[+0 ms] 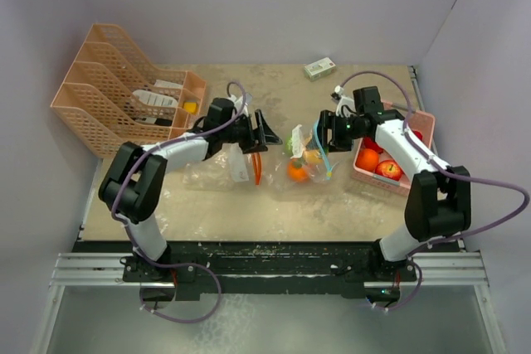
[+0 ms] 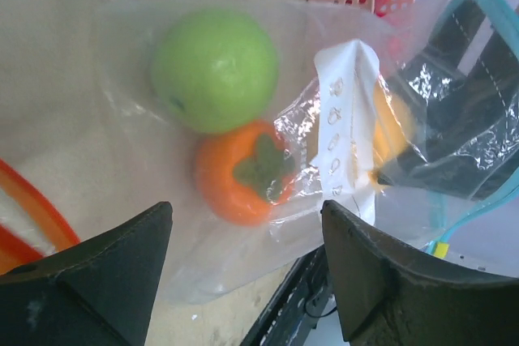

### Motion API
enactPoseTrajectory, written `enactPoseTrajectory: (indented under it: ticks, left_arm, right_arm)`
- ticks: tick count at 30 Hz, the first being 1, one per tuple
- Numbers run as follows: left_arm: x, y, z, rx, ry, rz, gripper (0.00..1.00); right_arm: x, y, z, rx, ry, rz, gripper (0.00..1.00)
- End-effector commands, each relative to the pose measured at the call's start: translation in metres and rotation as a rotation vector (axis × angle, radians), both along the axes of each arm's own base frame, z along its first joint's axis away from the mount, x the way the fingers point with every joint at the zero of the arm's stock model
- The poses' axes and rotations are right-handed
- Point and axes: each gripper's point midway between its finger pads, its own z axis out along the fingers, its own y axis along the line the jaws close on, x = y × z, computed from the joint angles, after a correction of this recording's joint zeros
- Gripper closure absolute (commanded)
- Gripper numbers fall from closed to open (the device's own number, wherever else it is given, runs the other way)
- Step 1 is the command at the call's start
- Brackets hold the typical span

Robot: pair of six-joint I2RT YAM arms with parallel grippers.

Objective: Open the zip-top bag and remove the fake food
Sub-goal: Pick up the fake fruit from the zipper food storage bag.

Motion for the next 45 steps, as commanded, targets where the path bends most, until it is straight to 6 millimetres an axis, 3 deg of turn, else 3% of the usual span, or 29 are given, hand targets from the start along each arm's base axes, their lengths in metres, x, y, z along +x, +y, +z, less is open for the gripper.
enactPoseTrajectory:
  ticks: [1,7,11,14,19,20,24,29,34,42,45]
  left_arm:
    - [-0.023,-0.034,0.000,-0.041,-0.012,-0.086,0.23]
    - [-0.045,-0.068,0.008,-0.091,-0.056,-0.185,0.13]
    - [-0.049,-0.074,0.002,-0.082,-0.046,-0.215,0.24]
    - [-0.051,-0.073,-0.009,-0.070,-0.018,-0.213,0.48]
    - [-0.047,-0.078,-0.010,-0.077,-0.019,-0.217,0.95]
    - [-0.046,-0.079,-0.008,-0.076,-0.025,-0.216,1.00]
    - [-0.038,-0.078,-0.006,-0.072,-0.030,-0.194,1.00]
    - [-0.031,-0.067,-0.012,-0.068,-0.013,-0.161,1.00]
    - [-0.028,-0.056,-0.017,-0.059,0.000,-0.135,1.00]
    - [-0.027,-0.051,-0.024,-0.038,0.010,-0.119,1.00]
    - [-0.027,-0.051,-0.022,-0.037,0.008,-0.115,1.00]
  right_arm:
    - [0.007,-0.006,-0.006,-0.042,-0.044,-0.002,0.71]
    - [0.008,-0.011,-0.022,-0.073,-0.017,-0.012,0.71]
    - [0.011,-0.010,-0.021,-0.071,-0.021,-0.014,0.71]
    - [0.013,-0.010,-0.016,-0.067,-0.030,-0.015,0.72]
    - [0.012,-0.007,-0.006,-0.044,-0.044,-0.012,0.72]
    - [0.011,-0.006,-0.004,-0.039,-0.045,-0.007,0.72]
    - [0.007,-0.007,0.007,-0.040,-0.058,-0.004,0.73]
    - [0.015,-0.022,0.030,-0.055,-0.098,-0.079,0.76]
    - [0.023,-0.040,0.076,0.091,-0.155,-0.143,0.78]
    - [0.042,-0.080,0.147,0.095,-0.320,-0.336,0.78]
    - [0.051,-0.098,0.145,0.056,-0.346,-0.434,0.78]
